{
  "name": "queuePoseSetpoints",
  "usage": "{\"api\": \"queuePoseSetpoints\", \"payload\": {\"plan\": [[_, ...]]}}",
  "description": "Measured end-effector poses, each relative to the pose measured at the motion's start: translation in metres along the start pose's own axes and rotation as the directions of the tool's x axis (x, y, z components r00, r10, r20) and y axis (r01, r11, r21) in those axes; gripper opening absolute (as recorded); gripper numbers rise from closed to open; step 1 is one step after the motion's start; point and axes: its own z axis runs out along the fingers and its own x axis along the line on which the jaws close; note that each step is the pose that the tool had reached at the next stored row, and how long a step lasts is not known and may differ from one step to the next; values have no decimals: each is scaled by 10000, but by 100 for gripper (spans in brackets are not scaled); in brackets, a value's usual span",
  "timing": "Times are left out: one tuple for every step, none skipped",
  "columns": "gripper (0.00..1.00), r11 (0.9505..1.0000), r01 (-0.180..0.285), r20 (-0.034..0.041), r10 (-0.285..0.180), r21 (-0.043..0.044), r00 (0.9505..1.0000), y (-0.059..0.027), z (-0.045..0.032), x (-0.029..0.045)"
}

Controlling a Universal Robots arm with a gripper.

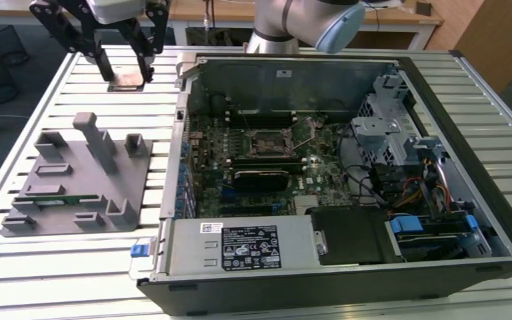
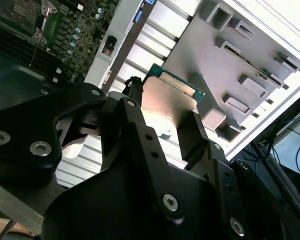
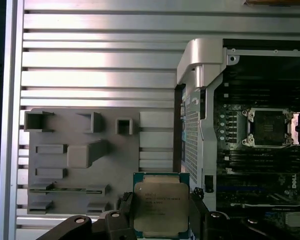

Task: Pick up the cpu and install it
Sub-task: 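Pick up the cpu and move it towards the insertion slot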

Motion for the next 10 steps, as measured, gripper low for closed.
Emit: {"api": "queuePoseSetpoints", "payload": {"plan": [[53,10000,0,0,0,0,10000,0,0,-16],[53,10000,0,0,0,0,10000,0,0,-31],[53,10000,0,0,0,0,10000,0,0,-44],[53,10000,-1,0,1,0,10000,0,-1,-58],[53,10000,0,0,0,0,10000,0,0,-74],[53,10000,0,0,0,0,10000,0,0,-90],[53,10000,0,0,0,0,10000,0,-1,-105],[53,10000,0,0,0,0,10000,0,-1,-119],[53,10000,0,0,0,0,10000,0,-1,-134],[53,10000,-1,0,1,0,10000,0,-1,-149]]}}
